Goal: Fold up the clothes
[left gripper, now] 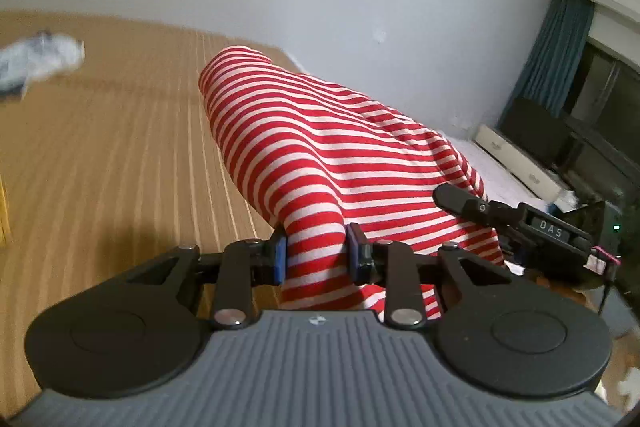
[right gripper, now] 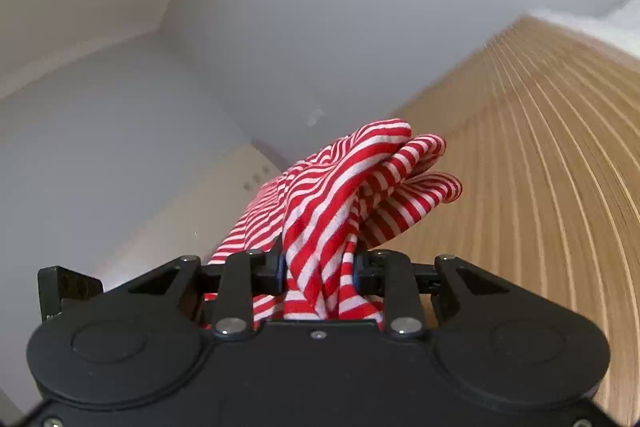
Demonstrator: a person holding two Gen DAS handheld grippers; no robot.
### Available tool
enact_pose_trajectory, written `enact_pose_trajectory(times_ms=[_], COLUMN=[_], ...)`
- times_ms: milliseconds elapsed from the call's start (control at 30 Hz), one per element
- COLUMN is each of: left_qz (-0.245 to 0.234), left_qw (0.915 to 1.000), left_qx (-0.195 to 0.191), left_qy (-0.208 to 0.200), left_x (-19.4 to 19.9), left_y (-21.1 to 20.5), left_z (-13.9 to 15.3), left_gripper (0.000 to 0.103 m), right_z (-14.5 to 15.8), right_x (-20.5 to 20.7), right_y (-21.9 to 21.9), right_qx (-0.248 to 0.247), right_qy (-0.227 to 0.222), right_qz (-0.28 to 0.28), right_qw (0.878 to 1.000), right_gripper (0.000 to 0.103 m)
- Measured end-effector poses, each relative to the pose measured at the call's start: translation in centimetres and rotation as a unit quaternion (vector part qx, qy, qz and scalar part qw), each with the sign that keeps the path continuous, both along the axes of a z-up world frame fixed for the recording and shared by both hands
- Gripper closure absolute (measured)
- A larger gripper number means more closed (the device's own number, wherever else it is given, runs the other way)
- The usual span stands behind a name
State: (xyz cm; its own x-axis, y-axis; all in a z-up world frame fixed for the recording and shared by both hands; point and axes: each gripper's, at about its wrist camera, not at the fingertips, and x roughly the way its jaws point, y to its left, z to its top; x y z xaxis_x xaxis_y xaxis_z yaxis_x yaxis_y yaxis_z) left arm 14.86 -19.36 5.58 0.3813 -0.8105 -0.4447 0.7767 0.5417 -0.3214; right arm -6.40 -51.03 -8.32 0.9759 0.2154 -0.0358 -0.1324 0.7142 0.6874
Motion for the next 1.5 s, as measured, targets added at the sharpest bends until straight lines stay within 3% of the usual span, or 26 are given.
enact_pose_trajectory(times_ms=[133, 233, 467, 600, 667, 733, 800, 900, 1033, 1133, 1267, 1333, 1433, 1500], left_qz=[0.007, 0.011, 0.009, 0.009, 0.004, 0.015, 0.032, 0.039, -0.017, -0.03, -0.017, -0.015, 0.002, 0.018], left_qw=[0.9989, 0.9976, 0.9941, 0.9912, 0.9915, 0.9921, 0.9885, 0.9778, 0.9747, 0.9686, 0.9573, 0.9538, 0.9502, 0.9589], left_qx=[0.024, 0.052, 0.108, 0.132, 0.13, 0.122, 0.132, 0.163, 0.168, 0.194, 0.24, 0.246, 0.251, 0.235], left_qy=[-0.039, -0.044, -0.007, 0.0, -0.008, -0.024, -0.066, -0.126, -0.147, -0.152, -0.16, -0.171, -0.185, -0.158], left_x=[4.8, 9.1, 17.3, 19.7, 20.1, 18.8, 16.4, 12.8, 8.7, 6.5, 6.1, 6.1, 7.2, 8.3], left_y=[-3.7, -6.7, -14.8, -16.1, -15.6, -14.3, -12.6, -11.1, -12.8, -14.8, -17.3, -16.7, -15.4, -13.6], left_z=[1.8, 0.2, -8.8, -12.8, -13.7, -13.3, -12.1, -9.6, -8.0, -10.0, -13.9, -15.2, -15.6, -15.2], left_gripper=[0.07, 0.07, 0.07, 0.065, 0.06, 0.052, 0.045, 0.045, 0.045, 0.045, 0.045, 0.045, 0.044, 0.044], right_z=[2.3, 1.6, -6.0, -10.2, -11.9, -12.3, -10.8, -7.9, -5.9, -6.3, -8.8, -9.6, -10.1, -10.0], right_x=[4.8, 8.8, 17.2, 21.4, 22.6, 22.1, 20.2, 16.3, 13.7, 15.0, 16.5, 16.9, 16.5, 16.2], right_y=[-1.6, -2.6, -5.1, -7.1, -7.6, -8.4, -9.0, -10.3, -9.4, -7.2, -5.6, -5.7, -6.2, -6.1], right_qx=[-0.022, -0.036, -0.056, -0.068, -0.072, -0.054, -0.058, -0.066, -0.1, -0.161, -0.2, -0.215, -0.221, -0.238], right_qy=[-0.017, -0.017, 0.05, 0.119, 0.146, 0.141, 0.114, 0.073, 0.055, 0.108, 0.176, 0.201, 0.21, 0.21], right_qz=[-0.023, -0.052, -0.105, -0.098, -0.103, -0.1, -0.115, -0.113, -0.042, -0.014, 0.03, 0.026, 0.016, 0.001], right_qw=[0.999, 0.998, 0.992, 0.986, 0.981, 0.983, 0.985, 0.989, 0.993, 0.981, 0.963, 0.955, 0.952, 0.948], right_gripper=[0.074, 0.074, 0.074, 0.072, 0.061, 0.058, 0.051, 0.048, 0.06, 0.082, 0.083, 0.085, 0.101, 0.103])
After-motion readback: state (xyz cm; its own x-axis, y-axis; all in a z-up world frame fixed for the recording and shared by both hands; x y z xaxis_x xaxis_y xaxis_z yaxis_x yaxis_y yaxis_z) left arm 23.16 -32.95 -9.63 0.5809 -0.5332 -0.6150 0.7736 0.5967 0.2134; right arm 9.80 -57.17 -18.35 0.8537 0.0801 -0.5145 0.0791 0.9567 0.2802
